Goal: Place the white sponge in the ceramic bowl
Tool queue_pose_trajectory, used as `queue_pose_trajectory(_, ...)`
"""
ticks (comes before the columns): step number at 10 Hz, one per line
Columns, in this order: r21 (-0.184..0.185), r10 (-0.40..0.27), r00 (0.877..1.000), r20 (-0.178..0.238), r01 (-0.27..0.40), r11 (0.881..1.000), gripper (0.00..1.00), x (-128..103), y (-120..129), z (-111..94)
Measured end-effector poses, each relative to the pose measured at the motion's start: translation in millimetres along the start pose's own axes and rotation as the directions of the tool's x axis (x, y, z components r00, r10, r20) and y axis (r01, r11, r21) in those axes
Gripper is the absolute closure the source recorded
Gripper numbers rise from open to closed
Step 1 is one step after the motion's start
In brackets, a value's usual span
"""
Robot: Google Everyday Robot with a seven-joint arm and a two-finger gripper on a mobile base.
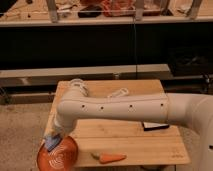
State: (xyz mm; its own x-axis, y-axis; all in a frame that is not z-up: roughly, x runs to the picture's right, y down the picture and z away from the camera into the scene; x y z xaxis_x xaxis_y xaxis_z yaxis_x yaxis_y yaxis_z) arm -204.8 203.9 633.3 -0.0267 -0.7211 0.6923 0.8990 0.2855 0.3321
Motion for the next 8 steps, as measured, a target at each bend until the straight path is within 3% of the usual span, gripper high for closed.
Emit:
queue_pose_trajectory(2, 0.005, 0.009, 1.0, 0.008, -0.009, 1.0, 1.0, 3.8, 14.5, 11.3)
queue_pose_trajectory(8, 0.019, 0.014, 0.999, 0.04, -0.015, 1.0, 1.0, 5.2, 27.0, 26.7)
